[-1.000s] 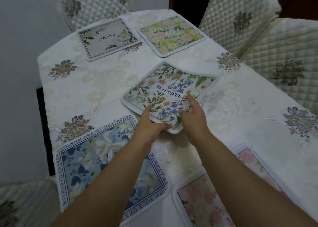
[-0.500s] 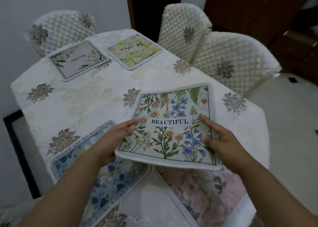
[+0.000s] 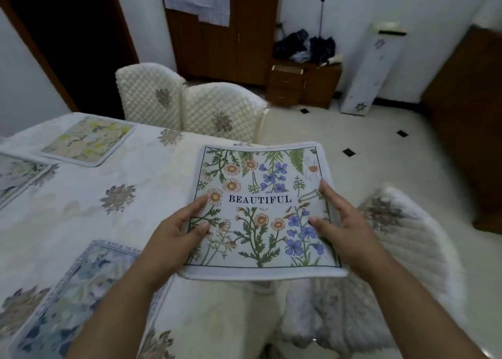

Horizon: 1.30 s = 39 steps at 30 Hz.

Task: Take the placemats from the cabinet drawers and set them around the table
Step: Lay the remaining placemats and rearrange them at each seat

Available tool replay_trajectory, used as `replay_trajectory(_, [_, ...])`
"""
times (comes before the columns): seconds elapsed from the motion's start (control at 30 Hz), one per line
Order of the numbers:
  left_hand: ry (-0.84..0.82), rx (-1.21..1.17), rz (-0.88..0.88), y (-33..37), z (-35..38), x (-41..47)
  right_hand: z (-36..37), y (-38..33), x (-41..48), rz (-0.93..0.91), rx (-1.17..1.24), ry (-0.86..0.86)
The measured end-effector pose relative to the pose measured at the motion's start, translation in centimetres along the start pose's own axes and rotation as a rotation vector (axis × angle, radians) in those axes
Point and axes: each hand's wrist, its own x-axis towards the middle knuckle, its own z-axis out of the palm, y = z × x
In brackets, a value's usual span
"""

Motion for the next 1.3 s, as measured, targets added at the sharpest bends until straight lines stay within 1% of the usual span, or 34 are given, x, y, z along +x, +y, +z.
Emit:
replay_trajectory(0.07, [-0.05, -0.009, 0.028, 1.3, 2.3, -0.7, -2.4, -0.1, -3.1, 0.013, 0.02, 0.082])
replay_trajectory(0.27, [-0.174, -0.057, 0.025, 4.6, 10.5, -2.2, -9.6, 0.3, -10.3, 0.022, 0.043, 0.302])
replay_trajectory(0.4, [-0.228, -0.045, 0.043, 5.8, 16.4, -3.2, -14.7, 1.1, -13.6, 0.029, -0.017, 0.355])
replay_trajectory(0.47, [-0.244, -0.049, 0.037, 6.1, 19.6, -3.8, -17.7, 1.9, -14.9, 0.037, -0.005, 0.375])
replay_trajectory(0.73, [-0.245, -0.012, 0.009, 7.3, 33.4, -7.7, -31.0, 5.5, -18.6, 0.103, -0.016, 0.369])
replay_trajectory(0.9, [-0.207, -0.05, 0.007, 7.8, 40.7, -9.6, -38.4, 7.0, -19.4, 0.104, -0.014, 0.331])
replay_trajectory(1.0, [-0.201, -0.011, 0.005, 8.3, 43.8, -10.0, -41.7, 7.4, -19.3, 0.11, -0.012, 0.314])
replay_trajectory(1.1, [-0.186, -0.047, -0.016, 8.8, 46.3, -9.4, -44.4, 7.8, -18.2, 0.111, -0.004, 0.295])
replay_trajectory(1.3, [-0.166, -0.058, -0.051, 9.6, 50.9, -4.8, -48.8, 8.8, -13.4, 0.116, -0.019, 0.284])
